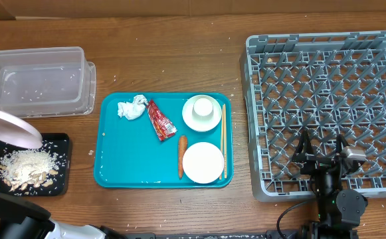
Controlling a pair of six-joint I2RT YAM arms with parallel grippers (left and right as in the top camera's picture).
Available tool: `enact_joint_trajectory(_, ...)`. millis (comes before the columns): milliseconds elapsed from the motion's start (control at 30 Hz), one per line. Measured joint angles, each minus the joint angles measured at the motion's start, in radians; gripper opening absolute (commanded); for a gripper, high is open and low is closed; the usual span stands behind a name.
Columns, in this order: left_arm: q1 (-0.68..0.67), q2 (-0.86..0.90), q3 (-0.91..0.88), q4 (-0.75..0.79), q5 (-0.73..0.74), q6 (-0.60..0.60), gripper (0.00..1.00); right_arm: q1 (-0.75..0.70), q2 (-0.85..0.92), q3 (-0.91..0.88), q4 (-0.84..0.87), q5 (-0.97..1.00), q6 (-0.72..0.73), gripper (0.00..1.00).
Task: Sort waste into correct bins and load items into the dishwasher
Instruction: 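Tilt the plate to dump rice and shells onto the black tray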
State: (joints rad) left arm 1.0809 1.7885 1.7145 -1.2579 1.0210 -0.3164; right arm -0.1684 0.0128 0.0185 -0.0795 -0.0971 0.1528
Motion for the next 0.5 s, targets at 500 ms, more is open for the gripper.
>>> enact_joint_trajectory(500,-0.024,-0.037,0.0,-0.07,-0.095,0.035,0.04,0.0,0.0,0.0,0.0,0.0,0.0,1.0)
